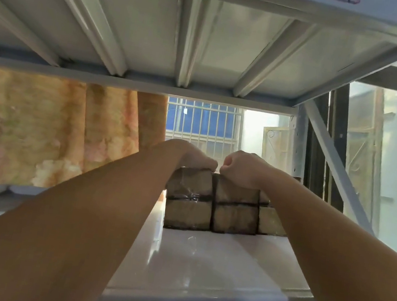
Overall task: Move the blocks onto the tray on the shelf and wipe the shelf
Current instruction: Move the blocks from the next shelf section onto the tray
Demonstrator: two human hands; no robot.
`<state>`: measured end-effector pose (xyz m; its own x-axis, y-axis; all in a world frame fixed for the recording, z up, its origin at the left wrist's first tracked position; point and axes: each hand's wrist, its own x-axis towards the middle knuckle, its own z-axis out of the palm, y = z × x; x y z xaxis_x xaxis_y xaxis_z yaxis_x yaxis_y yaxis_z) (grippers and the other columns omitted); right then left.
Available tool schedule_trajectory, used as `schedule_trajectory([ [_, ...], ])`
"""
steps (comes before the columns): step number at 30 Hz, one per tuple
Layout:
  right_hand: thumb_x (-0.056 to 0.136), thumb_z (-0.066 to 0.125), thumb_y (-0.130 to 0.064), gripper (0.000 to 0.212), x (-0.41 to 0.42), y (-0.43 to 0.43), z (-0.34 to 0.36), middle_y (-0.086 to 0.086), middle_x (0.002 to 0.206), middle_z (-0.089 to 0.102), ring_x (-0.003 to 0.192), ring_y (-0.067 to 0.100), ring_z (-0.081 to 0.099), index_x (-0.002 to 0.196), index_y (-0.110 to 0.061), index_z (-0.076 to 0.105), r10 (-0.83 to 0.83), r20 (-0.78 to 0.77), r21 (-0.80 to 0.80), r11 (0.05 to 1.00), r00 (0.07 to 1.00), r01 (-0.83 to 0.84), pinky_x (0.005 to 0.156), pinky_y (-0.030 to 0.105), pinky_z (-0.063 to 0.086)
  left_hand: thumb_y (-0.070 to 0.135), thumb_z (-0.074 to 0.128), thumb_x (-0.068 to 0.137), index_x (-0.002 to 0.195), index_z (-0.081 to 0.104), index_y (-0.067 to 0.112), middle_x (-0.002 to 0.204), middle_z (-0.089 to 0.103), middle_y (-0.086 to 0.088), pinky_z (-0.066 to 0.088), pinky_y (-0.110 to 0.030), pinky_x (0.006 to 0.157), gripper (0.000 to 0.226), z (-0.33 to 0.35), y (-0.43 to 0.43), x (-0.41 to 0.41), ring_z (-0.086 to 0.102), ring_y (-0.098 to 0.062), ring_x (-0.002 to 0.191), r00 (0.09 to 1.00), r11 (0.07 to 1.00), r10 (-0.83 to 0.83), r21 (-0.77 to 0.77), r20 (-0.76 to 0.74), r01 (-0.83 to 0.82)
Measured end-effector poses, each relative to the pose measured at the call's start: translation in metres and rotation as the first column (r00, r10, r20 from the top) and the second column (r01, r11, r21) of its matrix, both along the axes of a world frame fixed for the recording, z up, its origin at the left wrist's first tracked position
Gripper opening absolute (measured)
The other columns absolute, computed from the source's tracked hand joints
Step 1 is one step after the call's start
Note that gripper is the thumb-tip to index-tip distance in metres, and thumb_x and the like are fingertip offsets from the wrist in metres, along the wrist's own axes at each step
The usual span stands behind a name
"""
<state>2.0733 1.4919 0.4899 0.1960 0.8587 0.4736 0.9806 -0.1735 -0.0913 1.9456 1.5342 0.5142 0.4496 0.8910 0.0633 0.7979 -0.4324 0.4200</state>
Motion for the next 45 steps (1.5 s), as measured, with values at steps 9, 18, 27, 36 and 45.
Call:
schedule_trajectory([
  [9, 0.088, 0.033, -0.069, 0.080, -0.011, 0.013, 0.016, 0.010, 0.150, 0.039, 0.136, 0.028, 0.039, 0.140, -0.009, 0.043, -0.101, 0.045, -0.232, 0.967, 0.994, 0.109, 0.108, 0.041, 0.031, 0.050, 0.050, 0.088, 0.097, 0.053, 0.015, 0.085, 0.056, -0.007, 0.042, -0.033, 0.074, 0.037, 0.004, 0.024, -0.032, 0.054, -0.019, 0.071, 0.924, 0.992, 0.041, 0.092, 0.381, -0.083],
  [18, 0.068, 0.064, -0.047, 0.061, -0.018, 0.039, 0.009, 0.005, 0.113, 0.058, 0.106, 0.028, 0.055, 0.119, -0.015, 0.058, -0.231, 0.068, -0.200, 0.950, 0.971, 0.240, 0.096, 0.044, 0.045, 0.050, 0.046, 0.093, 0.113, 0.052, 0.009, 0.094, 0.051, -0.007, 0.037, -0.033, 0.084, 0.046, -0.002, 0.046, -0.102, 0.053, -0.025, 0.093, 0.974, 0.967, 0.123, 0.199, 0.192, -0.162],
  [27, 0.084, 0.063, -0.028, 0.062, -0.031, 0.037, 0.017, 0.010, 0.134, 0.047, 0.115, 0.027, 0.052, 0.140, -0.011, 0.041, -0.307, 0.092, -0.407, 0.856, 0.947, 0.317, 0.095, 0.037, 0.047, 0.052, 0.054, 0.086, 0.128, 0.051, 0.003, 0.134, 0.050, -0.018, 0.040, -0.039, 0.097, 0.064, -0.016, 0.095, -0.213, 0.050, -0.035, 0.120, 0.941, 0.951, 0.287, 0.066, 0.178, -0.303],
  [36, 0.081, 0.062, -0.017, 0.020, -0.039, 0.053, 0.006, 0.007, 0.092, 0.060, 0.078, 0.021, 0.057, 0.095, -0.003, 0.064, -0.435, 0.032, -0.254, 0.867, 0.900, 0.428, 0.063, 0.025, 0.043, 0.058, 0.055, 0.079, 0.098, 0.060, 0.011, 0.092, 0.060, -0.015, 0.047, -0.030, 0.063, 0.051, -0.034, 0.113, -0.296, 0.059, -0.033, 0.077, 0.919, 0.934, 0.354, -0.121, 0.173, -0.337],
  [45, 0.074, 0.058, -0.039, 0.035, -0.059, 0.048, 0.005, 0.007, 0.086, 0.060, 0.086, 0.028, 0.056, 0.098, -0.013, 0.054, -0.546, -0.119, 0.074, 0.828, 0.830, 0.555, 0.085, 0.036, 0.043, 0.055, 0.052, 0.083, 0.110, 0.057, 0.010, 0.124, 0.055, -0.016, 0.044, -0.037, 0.091, 0.053, -0.031, 0.105, -0.302, 0.054, -0.030, 0.108, 0.936, 0.941, 0.325, 0.052, 0.135, -0.334],
])
